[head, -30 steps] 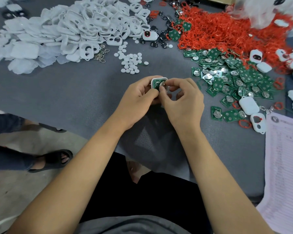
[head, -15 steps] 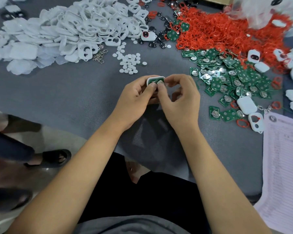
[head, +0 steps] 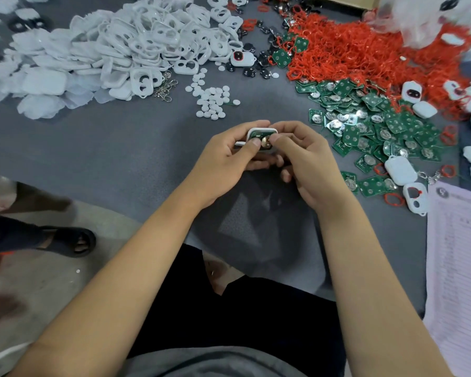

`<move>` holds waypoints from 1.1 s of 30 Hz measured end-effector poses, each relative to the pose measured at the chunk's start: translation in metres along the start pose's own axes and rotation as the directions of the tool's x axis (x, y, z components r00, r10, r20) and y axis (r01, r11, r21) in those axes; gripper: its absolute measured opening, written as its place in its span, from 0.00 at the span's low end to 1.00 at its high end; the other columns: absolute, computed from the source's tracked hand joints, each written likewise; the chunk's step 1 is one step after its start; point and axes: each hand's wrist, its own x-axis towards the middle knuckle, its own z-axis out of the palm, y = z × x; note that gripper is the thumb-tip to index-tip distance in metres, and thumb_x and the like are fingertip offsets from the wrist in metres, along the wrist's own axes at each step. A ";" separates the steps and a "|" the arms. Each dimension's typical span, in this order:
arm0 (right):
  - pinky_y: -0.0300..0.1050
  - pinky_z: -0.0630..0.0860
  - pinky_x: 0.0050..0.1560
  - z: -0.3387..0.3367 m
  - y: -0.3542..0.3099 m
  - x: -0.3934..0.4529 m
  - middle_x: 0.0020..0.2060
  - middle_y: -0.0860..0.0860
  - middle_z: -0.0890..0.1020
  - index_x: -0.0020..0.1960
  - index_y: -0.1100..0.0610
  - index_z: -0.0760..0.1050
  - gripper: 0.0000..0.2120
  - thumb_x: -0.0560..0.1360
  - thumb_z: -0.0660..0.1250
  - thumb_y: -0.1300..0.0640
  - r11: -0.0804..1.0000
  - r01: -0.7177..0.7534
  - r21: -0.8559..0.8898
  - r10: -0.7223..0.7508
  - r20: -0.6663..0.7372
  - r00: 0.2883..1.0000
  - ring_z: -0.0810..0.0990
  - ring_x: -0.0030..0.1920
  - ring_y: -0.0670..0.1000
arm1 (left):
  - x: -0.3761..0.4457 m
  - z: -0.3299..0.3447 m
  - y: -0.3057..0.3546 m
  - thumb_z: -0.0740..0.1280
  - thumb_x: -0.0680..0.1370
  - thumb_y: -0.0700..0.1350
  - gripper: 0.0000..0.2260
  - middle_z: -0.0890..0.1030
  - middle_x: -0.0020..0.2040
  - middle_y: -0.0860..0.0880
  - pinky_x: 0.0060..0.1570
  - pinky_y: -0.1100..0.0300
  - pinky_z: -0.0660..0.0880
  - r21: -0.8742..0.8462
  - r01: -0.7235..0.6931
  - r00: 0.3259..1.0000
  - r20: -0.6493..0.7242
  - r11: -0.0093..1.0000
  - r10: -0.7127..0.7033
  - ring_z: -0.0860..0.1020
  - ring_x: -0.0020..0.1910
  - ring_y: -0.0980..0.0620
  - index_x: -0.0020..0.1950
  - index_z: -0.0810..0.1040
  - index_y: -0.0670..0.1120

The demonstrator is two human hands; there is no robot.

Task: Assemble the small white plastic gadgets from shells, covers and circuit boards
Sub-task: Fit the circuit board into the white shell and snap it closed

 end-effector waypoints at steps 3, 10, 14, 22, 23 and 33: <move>0.38 0.70 0.25 -0.003 -0.001 0.001 0.41 0.51 0.82 0.50 0.53 0.81 0.02 0.81 0.69 0.58 1.000 -0.007 0.014 0.007 0.048 0.999 0.74 0.31 0.45 | -0.001 0.001 0.001 0.61 0.87 0.38 0.13 0.85 0.59 0.46 0.54 0.58 0.82 -0.037 0.008 1.000 0.000 0.999 -0.008 0.86 0.56 0.46 0.69 0.78 0.48; 0.39 0.76 0.30 0.002 0.002 0.000 0.39 0.50 0.83 0.50 0.55 0.81 0.04 0.80 0.69 0.62 0.998 0.056 -0.021 -0.056 0.008 0.998 0.76 0.31 0.44 | -0.002 0.003 0.001 0.60 0.87 0.37 0.13 0.83 0.61 0.41 0.55 0.55 0.83 0.023 0.011 1.000 -0.019 1.000 -0.011 0.86 0.55 0.46 0.70 0.78 0.39; 0.40 0.78 0.31 0.006 0.003 -0.002 0.40 0.51 0.84 0.51 0.56 0.81 0.03 0.81 0.69 0.62 0.993 0.088 -0.074 -0.090 -0.026 0.996 0.79 0.34 0.47 | -0.001 0.002 0.000 0.59 0.87 0.36 0.14 0.83 0.61 0.39 0.57 0.50 0.83 0.034 0.022 0.999 -0.040 0.999 -0.021 0.86 0.54 0.43 0.69 0.79 0.39; 0.41 0.78 0.29 0.013 0.006 -0.005 0.44 0.51 0.84 0.57 0.57 0.80 0.05 0.83 0.67 0.59 0.978 0.143 -0.150 -0.163 -0.134 0.977 0.80 0.33 0.46 | 0.000 0.001 -0.004 0.63 0.86 0.37 0.12 0.84 0.60 0.42 0.54 0.57 0.82 0.007 0.019 0.996 -0.091 1.000 -0.019 0.85 0.56 0.48 0.69 0.78 0.40; 0.42 0.78 0.29 0.014 0.007 -0.005 0.45 0.52 0.84 0.59 0.57 0.80 0.06 0.83 0.67 0.59 0.977 0.155 -0.149 -0.175 -0.140 0.975 0.80 0.33 0.46 | 0.000 0.001 -0.005 0.63 0.85 0.37 0.12 0.84 0.59 0.42 0.53 0.57 0.83 0.003 0.016 0.994 -0.104 1.000 -0.015 0.86 0.55 0.47 0.68 0.78 0.40; 0.41 0.78 0.31 0.012 0.009 -0.004 0.40 0.52 0.85 0.59 0.59 0.82 0.08 0.82 0.68 0.61 0.976 0.144 -0.164 -0.168 -0.139 0.976 0.82 0.35 0.47 | -0.002 0.002 -0.006 0.62 0.85 0.34 0.14 0.86 0.57 0.46 0.54 0.59 0.82 -0.005 -0.015 0.994 -0.113 1.000 0.014 0.86 0.55 0.49 0.68 0.80 0.42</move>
